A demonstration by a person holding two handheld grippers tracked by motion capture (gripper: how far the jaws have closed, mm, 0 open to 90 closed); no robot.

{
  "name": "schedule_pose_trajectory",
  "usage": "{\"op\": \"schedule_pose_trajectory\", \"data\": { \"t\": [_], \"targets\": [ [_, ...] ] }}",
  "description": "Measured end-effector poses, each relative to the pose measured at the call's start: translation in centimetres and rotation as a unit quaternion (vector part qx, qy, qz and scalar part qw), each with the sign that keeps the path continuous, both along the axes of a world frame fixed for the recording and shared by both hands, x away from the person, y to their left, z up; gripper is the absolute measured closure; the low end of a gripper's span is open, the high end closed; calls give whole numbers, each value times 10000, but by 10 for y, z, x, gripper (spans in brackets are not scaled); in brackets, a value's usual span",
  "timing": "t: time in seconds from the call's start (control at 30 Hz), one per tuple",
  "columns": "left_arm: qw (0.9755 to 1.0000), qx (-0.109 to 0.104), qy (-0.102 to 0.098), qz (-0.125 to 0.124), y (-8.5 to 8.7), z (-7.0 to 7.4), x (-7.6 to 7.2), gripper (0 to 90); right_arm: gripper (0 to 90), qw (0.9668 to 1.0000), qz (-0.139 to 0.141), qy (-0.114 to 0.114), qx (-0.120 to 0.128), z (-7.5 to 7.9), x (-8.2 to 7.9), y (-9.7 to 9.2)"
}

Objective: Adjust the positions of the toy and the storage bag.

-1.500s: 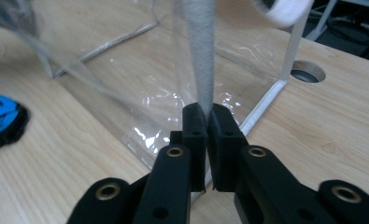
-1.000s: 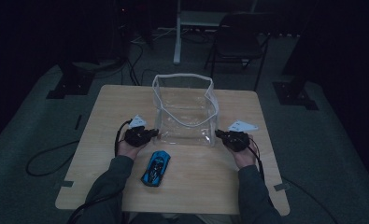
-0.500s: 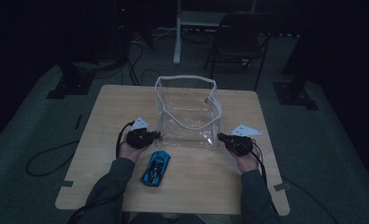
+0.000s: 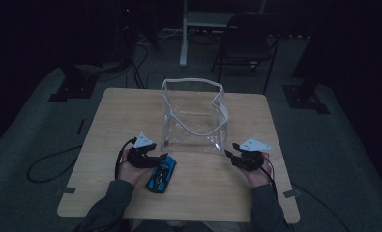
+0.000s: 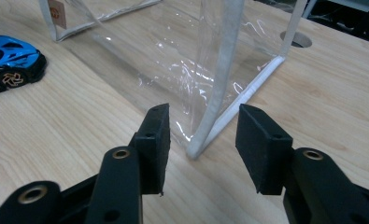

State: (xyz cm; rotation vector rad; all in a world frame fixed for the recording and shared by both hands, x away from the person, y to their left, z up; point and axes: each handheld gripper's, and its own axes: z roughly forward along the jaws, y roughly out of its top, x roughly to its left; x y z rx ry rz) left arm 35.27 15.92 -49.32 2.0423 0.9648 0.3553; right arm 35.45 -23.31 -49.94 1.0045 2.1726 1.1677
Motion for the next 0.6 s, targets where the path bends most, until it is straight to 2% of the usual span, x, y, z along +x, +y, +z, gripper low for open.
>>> {"op": "schedule_pose_trajectory", "data": {
  "t": [0.13,0.23,0.33,0.37,0.43,0.53,0.57,0.6],
  "targets": [
    [9998,-27,183,29,-7,-6,-12,248,530,10000,-12,6,15,-1,-2,-2],
    [9996,79,255,58,-12,-11,-23,193,527,10000,-13,5,21,-2,-2,-3],
    [9994,-24,314,164,-12,-14,-34,177,525,10000,-32,31,36,-3,-3,-6],
    [9993,45,298,221,-12,-15,-39,157,525,10000,-44,47,49,-3,-3,-6],
    [9993,-4,242,292,-11,-16,-49,145,526,9999,-63,51,77,-4,-4,-8],
    [9988,49,140,463,-10,-18,-62,106,526,9999,-77,59,121,-4,-4,-10],
    [9988,49,140,463,-10,-18,-62,105,526,9999,-77,59,121,-4,-4,-10],
    [9984,6,55,556,-9,-20,-71,105,527,9999,-81,63,119,-4,-4,-10]
  ]
}}
